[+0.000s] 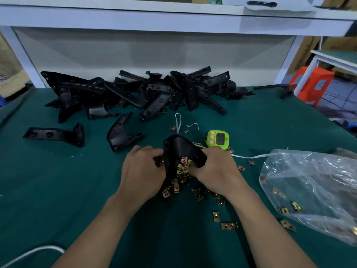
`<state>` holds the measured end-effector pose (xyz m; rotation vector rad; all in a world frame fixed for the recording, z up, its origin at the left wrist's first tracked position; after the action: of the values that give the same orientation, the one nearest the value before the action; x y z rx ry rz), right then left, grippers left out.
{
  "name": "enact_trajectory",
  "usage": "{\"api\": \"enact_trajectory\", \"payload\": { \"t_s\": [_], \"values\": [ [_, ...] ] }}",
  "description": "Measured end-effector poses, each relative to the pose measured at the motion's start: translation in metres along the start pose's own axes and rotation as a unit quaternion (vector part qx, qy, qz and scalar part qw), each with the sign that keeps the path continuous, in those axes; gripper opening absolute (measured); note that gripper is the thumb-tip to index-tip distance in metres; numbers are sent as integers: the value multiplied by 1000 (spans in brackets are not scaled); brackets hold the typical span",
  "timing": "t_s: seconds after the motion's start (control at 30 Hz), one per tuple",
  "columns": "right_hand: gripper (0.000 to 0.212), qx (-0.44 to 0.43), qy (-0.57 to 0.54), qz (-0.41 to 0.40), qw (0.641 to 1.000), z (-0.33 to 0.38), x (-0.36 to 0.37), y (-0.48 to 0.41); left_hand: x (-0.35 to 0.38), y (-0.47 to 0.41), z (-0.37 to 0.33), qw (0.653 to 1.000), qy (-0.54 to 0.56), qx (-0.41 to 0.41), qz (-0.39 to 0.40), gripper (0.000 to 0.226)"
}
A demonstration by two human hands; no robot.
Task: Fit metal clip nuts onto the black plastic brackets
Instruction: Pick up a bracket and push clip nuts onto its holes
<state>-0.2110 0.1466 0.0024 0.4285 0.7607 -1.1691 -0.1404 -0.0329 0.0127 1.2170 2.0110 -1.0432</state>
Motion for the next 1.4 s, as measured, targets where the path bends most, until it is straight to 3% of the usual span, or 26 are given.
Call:
{"api": "enact_trajectory", "payload": {
  "t_s": [0.27,0.4,0.5,0.7,0.77,0.83,1.0,1.2,1.3,1.4],
  "values": [
    [26,16,49,28,998,1,-3,0,-4,-2,5,997,71,-9,-4,7],
    [28,21,-37,18,999,-3,-9,-2,-1,-2,0,996,86,-2,-1,16],
    [25,12,16,46,999,-1,-4,-1,-1,-2,2,996,87,-4,6,14],
    [30,-1,63,17,998,-1,-1,0,-3,-2,8,996,84,-19,-6,19],
    [27,15,3,24,1000,-2,-6,0,-2,-2,5,994,108,-19,1,19],
    [22,52,-136,27,989,-2,-12,1,0,-1,-1,986,162,-8,22,22],
    [9,112,-445,115,881,16,-9,10,-1,8,-32,928,367,49,47,34],
    [5,180,-520,198,812,21,8,19,1,8,-28,912,406,28,40,27],
    [16,189,-520,173,815,16,12,16,0,5,-24,911,413,8,23,16],
    [9,179,-500,90,842,5,5,9,1,3,-19,913,407,-21,15,9]
  ]
}}
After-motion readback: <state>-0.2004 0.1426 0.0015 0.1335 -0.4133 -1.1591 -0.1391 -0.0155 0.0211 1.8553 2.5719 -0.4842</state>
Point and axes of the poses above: each hand's wrist, its own y-axis away from the middle knuckle, its own x-axis out of the palm, z = x × y, the point moved 7 cm from there along -y, towards the middle knuckle, and after that the axes turned 1 degree about x, right-handed, at the moved point
